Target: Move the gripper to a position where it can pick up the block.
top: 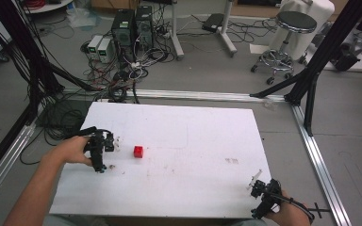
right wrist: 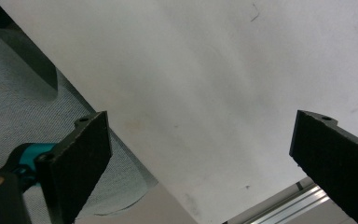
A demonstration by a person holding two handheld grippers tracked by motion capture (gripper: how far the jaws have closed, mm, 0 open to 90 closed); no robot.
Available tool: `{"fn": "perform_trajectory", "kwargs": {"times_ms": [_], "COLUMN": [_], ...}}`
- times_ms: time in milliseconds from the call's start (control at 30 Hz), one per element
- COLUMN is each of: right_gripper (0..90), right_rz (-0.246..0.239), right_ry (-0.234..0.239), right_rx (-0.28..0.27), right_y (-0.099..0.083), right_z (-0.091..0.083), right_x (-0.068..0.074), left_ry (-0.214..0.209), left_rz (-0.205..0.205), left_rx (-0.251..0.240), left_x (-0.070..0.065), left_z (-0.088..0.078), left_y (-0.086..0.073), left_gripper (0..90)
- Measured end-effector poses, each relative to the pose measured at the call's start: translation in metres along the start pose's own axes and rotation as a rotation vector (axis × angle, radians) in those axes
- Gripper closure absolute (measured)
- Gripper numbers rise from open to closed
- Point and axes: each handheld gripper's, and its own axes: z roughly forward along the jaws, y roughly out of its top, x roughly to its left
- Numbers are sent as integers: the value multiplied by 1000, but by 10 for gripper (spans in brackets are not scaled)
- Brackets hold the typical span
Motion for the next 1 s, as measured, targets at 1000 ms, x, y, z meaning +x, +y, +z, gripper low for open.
{"fn": "perform_trajectory", "kwargs": {"times_ms": [1000], "right_gripper": [48], "right_rz": [-26], "right_ry": [9], "right_rx": [6], "right_y": [3], "right_z": [1], "right_x": [4], "left_ry": [-39], "left_rz": [173], "left_rx": [-33], "left_x": [33], "left_z": [16], "left_y": [84], "left_gripper": [17]}}
